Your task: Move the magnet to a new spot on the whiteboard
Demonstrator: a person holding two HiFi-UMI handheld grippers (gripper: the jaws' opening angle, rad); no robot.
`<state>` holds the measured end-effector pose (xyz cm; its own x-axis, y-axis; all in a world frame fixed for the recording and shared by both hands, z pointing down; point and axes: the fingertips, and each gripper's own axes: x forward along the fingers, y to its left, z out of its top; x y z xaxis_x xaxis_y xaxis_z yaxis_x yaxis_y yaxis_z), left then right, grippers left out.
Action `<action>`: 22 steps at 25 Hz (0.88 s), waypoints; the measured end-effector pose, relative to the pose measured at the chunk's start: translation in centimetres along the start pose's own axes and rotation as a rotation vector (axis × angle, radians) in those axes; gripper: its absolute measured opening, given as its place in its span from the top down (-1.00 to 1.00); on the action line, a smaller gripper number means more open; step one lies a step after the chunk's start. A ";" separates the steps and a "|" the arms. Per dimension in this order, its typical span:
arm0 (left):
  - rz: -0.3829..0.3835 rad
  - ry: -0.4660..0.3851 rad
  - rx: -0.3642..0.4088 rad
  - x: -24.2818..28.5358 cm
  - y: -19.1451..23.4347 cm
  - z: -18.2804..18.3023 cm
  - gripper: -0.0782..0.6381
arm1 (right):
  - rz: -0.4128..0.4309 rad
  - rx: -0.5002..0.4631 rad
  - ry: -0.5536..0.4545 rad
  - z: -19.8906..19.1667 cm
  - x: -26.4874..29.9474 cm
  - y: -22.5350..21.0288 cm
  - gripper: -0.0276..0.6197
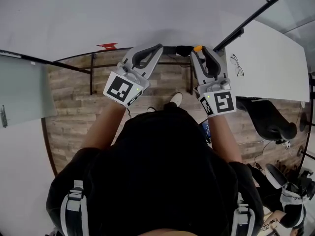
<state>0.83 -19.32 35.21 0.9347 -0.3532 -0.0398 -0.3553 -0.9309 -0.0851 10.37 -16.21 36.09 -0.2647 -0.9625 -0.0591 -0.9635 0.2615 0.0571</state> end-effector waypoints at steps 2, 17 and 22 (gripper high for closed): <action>0.009 0.007 0.001 -0.7 0.3 -0.3 0.77 | 0.018 0.015 0.008 -0.2 0.2 0.8 0.55; 0.063 0.010 -0.010 -1.8 2.7 -1.1 0.77 | 0.074 0.018 0.020 -0.5 2.1 2.4 0.55; 0.075 0.008 -0.017 -1.4 3.2 -1.3 0.77 | 0.082 0.021 0.020 -0.7 2.5 2.1 0.55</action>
<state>-1.64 -21.89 36.29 0.9054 -0.4228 -0.0373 -0.4244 -0.9031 -0.0654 7.71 -18.14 36.75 -0.3425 -0.9389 -0.0351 -0.9392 0.3411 0.0399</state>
